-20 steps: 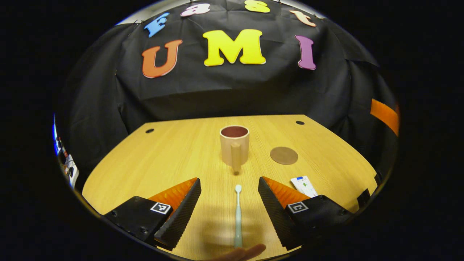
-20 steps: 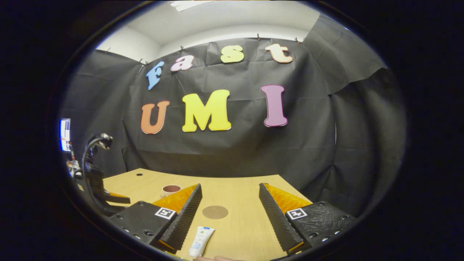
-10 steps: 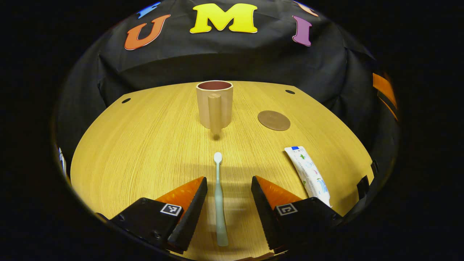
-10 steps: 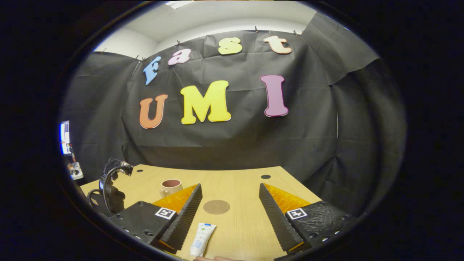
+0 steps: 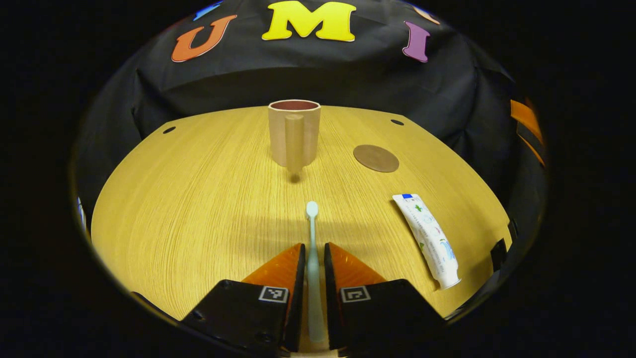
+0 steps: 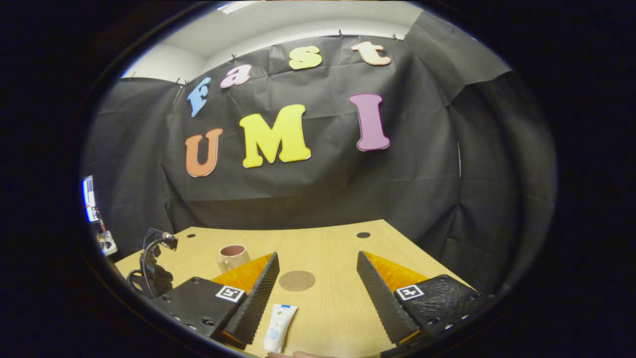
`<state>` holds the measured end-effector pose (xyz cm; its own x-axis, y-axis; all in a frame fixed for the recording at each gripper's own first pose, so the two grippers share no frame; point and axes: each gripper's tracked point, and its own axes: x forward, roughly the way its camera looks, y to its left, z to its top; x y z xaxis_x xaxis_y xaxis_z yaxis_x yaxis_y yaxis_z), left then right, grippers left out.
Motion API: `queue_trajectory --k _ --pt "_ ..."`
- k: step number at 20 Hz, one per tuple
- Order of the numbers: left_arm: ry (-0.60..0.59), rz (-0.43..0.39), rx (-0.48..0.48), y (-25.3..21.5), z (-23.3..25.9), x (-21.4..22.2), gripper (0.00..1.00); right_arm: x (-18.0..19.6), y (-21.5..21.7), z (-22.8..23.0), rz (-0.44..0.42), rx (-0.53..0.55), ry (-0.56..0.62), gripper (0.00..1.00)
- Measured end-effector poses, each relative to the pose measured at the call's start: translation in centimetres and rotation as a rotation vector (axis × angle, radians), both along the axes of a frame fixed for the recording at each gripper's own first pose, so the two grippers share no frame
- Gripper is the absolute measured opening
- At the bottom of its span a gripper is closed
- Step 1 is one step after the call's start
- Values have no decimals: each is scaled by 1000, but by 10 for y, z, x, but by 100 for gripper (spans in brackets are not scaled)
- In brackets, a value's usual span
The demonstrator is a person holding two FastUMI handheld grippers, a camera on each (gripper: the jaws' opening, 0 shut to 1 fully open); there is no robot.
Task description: Put the toothbrush and toothpaste on the desktop into the cup, then pick up the cup and place it on the coaster on the desktop.
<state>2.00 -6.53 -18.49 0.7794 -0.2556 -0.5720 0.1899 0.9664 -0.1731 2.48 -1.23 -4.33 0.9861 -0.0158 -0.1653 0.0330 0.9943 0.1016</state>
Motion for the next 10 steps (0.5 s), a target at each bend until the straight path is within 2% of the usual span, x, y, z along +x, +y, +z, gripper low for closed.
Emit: queue_trajectory --k 1,3,6,10 --pt "-3 -2 9 0 1 0 15 -1 1 -2 2 -1 4 95" --pt "-14 3 3 1 1 2 11 0 4 -5 13 1 16 95" --pt "-58 49 20 11 10 8 10 3 10 -13 28 9 42 95" --pt "-181 118 32 27 47 8 10 8 19 -29 40 24 90 95"
